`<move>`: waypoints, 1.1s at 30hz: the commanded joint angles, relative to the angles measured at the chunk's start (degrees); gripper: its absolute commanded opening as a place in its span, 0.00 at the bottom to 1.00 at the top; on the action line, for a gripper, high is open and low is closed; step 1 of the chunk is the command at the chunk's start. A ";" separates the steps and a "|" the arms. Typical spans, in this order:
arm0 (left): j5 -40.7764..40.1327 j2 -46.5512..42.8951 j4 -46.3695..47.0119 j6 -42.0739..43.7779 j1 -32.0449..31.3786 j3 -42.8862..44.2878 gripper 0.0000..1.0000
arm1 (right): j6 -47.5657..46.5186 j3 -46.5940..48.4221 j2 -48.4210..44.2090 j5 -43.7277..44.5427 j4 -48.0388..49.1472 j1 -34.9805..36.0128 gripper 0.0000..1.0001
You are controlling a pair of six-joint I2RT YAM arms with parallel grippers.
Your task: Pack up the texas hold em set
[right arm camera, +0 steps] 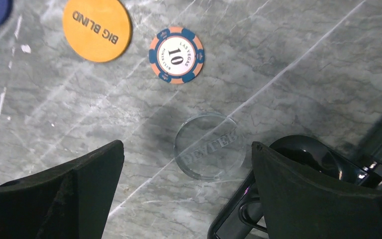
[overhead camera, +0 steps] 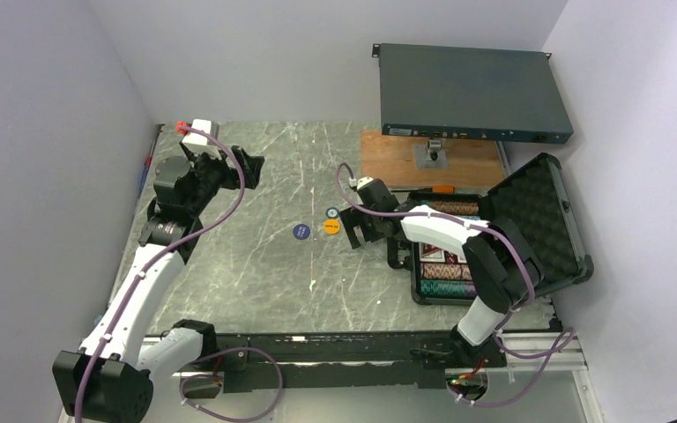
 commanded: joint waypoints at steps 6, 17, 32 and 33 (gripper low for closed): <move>1.43 0.07 2.26 -0.45 -0.15 2.52 0.99 | -3.79 0.98 1.69 -2.13 -2.03 -0.45 0.98; 1.66 0.38 2.28 -0.57 -0.15 2.49 0.99 | -4.01 -0.51 3.30 -2.69 -0.67 -1.83 0.87; 1.87 0.53 2.32 -0.71 -0.15 2.49 0.99 | -3.22 0.21 3.82 -0.83 -0.27 -1.21 0.54; 1.81 0.51 2.29 -0.73 -0.15 2.40 0.99 | -3.03 0.41 3.45 -0.58 -0.39 -1.02 0.51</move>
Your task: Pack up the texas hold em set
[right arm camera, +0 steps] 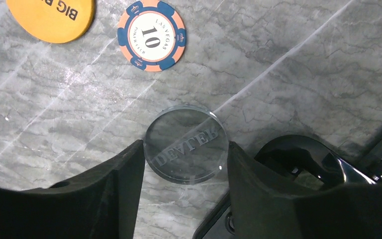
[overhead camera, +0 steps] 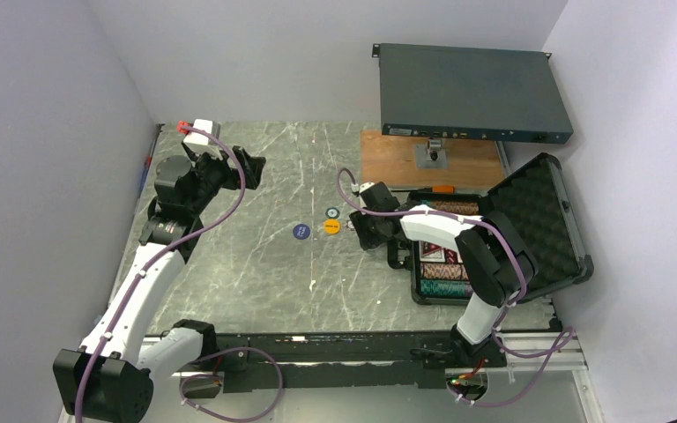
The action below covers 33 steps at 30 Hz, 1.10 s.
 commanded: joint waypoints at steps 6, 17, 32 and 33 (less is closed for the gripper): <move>0.77 0.20 2.28 -0.48 -0.15 2.48 0.99 | 2.16 -0.40 -9.18 1.15 1.60 0.99 0.32; 0.92 -0.42 2.46 -0.86 -0.15 2.38 0.99 | 13.19 -13.19 -31.58 12.67 4.20 -9.04 0.00; 1.23 -0.64 2.57 -1.16 -0.20 2.28 0.99 | 36.85 -17.92 -34.11 33.05 -7.94 -34.06 0.00; 1.15 -0.56 2.56 -1.14 -0.18 2.28 0.99 | 36.65 -17.36 -32.76 32.40 -7.52 -34.23 0.00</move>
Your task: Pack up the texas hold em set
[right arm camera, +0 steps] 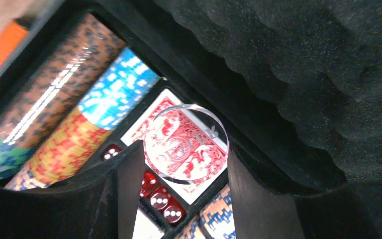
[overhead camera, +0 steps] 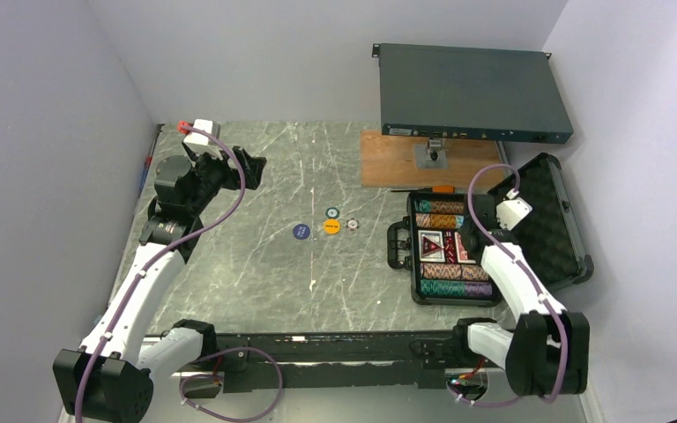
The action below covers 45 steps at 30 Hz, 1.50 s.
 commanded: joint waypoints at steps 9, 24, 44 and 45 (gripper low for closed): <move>1.34 -0.13 2.65 -1.26 -0.15 2.43 0.99 | 3.41 1.78 9.45 -1.78 3.66 -1.89 0.00; 1.26 0.11 2.63 -1.13 -0.15 2.48 0.99 | 1.42 4.14 13.98 -3.76 6.86 -1.85 0.21; 0.18 -0.83 2.51 -0.65 -0.20 2.20 0.99 | -20.69 8.27 3.08 -8.20 11.64 30.33 1.00; 0.03 -0.75 2.43 -0.59 -0.19 2.17 0.99 | -20.66 8.83 5.35 -9.15 13.24 32.83 1.00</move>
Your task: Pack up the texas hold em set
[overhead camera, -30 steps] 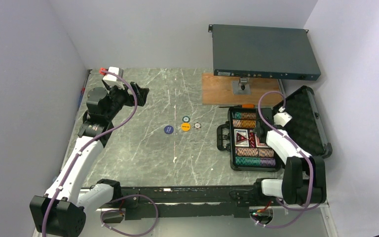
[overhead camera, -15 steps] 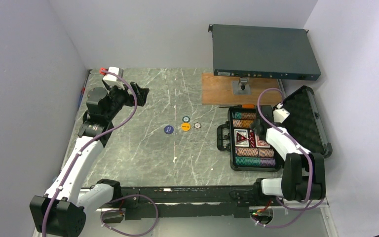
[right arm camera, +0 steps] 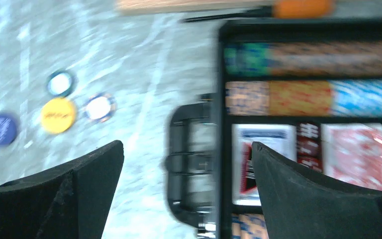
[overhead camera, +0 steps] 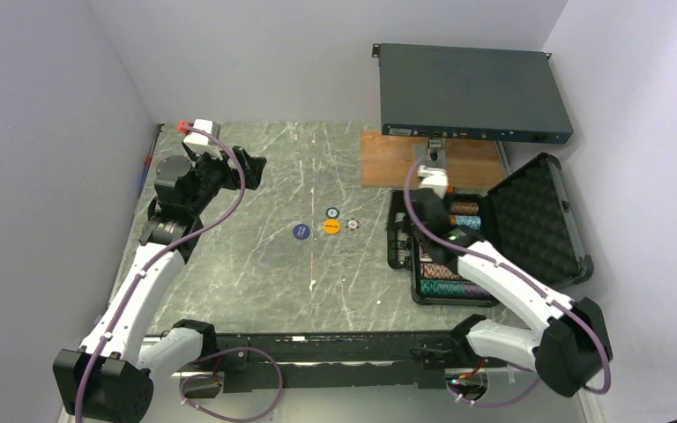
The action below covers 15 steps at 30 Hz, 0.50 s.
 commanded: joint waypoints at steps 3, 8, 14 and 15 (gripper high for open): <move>-0.52 -0.71 2.32 -0.25 -0.15 2.19 0.99 | -5.17 6.20 13.23 -3.99 11.64 14.21 0.97; -1.02 -0.73 2.03 0.05 -0.15 2.35 0.99 | -7.19 13.44 26.77 -8.06 17.26 20.85 0.95; -0.48 -0.45 2.07 -0.19 0.24 2.53 0.99 | -7.11 22.04 39.18 -11.69 15.88 22.26 0.89; -0.36 -0.47 2.09 -0.33 0.29 2.47 0.99 | -7.09 22.82 40.38 -11.72 15.34 22.28 0.88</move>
